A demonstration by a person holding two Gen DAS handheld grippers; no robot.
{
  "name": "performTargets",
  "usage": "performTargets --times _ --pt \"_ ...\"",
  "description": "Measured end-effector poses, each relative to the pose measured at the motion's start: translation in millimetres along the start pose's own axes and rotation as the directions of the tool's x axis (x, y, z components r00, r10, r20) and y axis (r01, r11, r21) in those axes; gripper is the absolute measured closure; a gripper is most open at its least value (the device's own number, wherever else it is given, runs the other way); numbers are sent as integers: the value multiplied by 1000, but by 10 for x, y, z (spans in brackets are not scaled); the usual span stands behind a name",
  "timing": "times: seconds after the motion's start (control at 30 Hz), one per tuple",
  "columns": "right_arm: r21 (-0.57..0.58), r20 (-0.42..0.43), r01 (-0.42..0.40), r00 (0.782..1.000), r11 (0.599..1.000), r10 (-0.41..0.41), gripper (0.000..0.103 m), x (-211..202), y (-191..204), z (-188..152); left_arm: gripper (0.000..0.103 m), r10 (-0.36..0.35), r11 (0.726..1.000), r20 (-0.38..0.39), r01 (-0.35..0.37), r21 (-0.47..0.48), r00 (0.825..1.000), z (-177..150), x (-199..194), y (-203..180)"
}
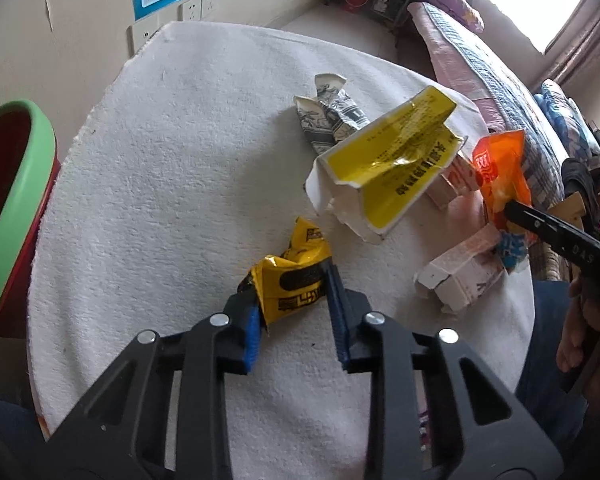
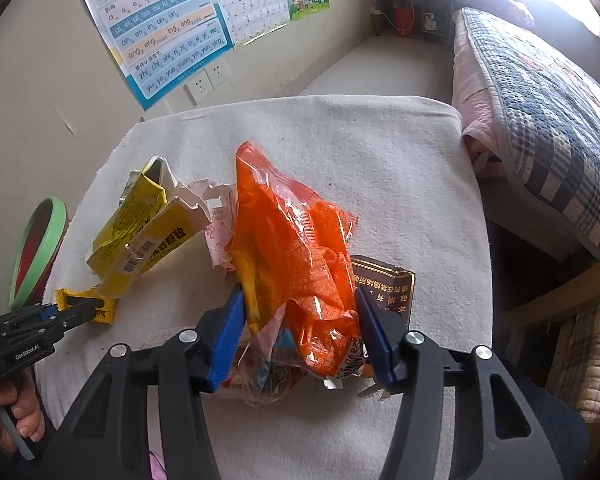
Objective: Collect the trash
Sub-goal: 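Grasp the yellow-black wrapper with the left tool while the right tool grasps the orange bag, then carry the yellow-black wrapper and orange bag to the red bin and release both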
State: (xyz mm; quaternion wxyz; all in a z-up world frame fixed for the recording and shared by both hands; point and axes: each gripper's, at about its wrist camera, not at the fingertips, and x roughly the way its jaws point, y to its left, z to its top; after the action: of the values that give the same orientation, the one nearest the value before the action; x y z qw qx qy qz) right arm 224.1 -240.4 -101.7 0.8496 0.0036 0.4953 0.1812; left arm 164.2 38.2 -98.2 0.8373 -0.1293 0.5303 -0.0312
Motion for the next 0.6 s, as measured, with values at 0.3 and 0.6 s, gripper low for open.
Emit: performTargets --times 0.3,0.6 --pt "40 44 3 999 999 -5 51 -203 -111 -9 77 14 1000 52 -14 0 999 -65 -250 -22" --pt "70 111 -43 993 997 35 51 -512 -74 -33 77 -1 1000 100 2 -11 995 -91 -530 -20"
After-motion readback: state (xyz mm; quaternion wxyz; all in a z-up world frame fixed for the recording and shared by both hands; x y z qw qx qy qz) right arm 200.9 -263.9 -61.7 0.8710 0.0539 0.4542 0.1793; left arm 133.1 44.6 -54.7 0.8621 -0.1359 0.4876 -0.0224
